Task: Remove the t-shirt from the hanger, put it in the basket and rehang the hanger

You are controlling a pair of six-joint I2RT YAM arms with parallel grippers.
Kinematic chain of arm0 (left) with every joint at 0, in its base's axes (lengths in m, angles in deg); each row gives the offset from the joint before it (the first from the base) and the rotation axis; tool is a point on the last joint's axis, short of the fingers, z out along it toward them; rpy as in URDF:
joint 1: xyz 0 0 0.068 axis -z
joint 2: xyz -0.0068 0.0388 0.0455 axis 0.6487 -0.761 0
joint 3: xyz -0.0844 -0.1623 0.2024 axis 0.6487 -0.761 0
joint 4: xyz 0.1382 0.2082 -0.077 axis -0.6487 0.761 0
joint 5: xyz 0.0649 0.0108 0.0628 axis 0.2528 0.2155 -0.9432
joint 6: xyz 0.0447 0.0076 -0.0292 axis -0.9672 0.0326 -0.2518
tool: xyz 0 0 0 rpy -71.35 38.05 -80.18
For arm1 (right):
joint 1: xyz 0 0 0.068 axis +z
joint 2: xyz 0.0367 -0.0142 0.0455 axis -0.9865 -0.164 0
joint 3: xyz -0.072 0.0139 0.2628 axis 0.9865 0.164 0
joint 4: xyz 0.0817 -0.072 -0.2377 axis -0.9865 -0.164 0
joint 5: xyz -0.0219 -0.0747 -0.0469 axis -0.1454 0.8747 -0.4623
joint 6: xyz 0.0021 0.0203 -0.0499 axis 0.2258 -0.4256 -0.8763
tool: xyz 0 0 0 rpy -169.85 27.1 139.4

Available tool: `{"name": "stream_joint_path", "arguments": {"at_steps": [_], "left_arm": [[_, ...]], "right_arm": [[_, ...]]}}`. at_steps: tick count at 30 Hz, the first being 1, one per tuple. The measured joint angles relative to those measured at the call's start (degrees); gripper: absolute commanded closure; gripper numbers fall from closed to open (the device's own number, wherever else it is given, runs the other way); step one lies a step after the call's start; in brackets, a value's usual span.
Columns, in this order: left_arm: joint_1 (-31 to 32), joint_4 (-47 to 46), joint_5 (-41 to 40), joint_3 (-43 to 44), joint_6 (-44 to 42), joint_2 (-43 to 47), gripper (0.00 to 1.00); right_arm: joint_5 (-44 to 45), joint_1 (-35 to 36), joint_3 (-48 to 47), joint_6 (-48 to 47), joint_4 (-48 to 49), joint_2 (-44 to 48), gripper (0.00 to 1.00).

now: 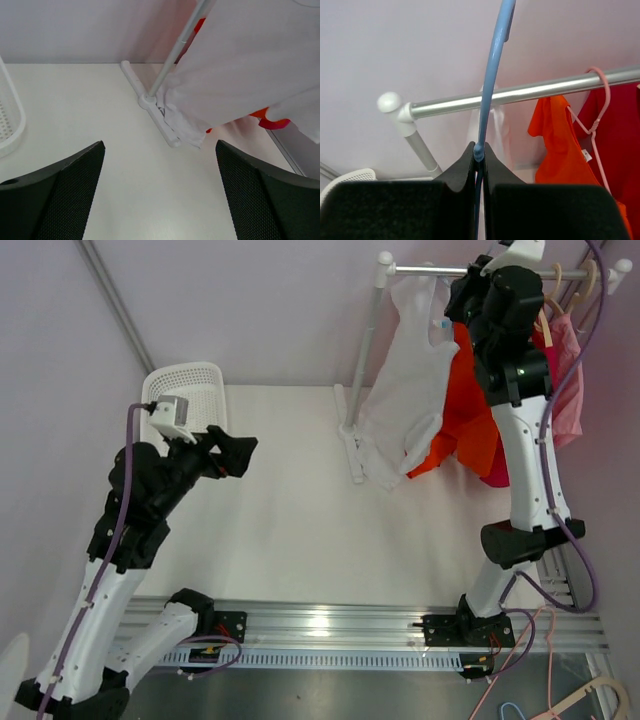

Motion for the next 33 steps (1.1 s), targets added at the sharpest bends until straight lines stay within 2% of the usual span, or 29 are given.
{"name": "stream_joint_path", "arguments": {"at_steps": [4,8,13,17,24,33], "left_arm": [[7.8,1.4,-4.0,5.6,-1.6,-5.6,0.03],[21.2,1.7,-9.7,13.8,-3.8,-14.1,0.01],[36.7,-1.6,-14.7,13.3,-7.4,-18.0,0.01],[45.6,-7.1,-15.4,9.1,-9.2,-17.7,0.0],[56.1,-16.1,-17.3,2.1,-12.2,-18.5,0.0],[58.8,-29.8,-18.8,-3.1,-18.9,-24.8,0.0]], "right_arm": [[-1.0,0.0,2.9,2.2,-1.9,5.4,1.0],[-0.6,0.2,11.3,6.3,-2.6,10.1,1.0],[4.4,1.9,29.0,13.4,-4.2,17.4,1.0],[8.0,3.5,37.0,17.9,-5.9,21.5,1.0],[13.1,6.2,39.0,22.0,-6.1,26.0,1.0],[15.6,10.7,39.1,22.2,-5.2,26.4,1.0]]}}
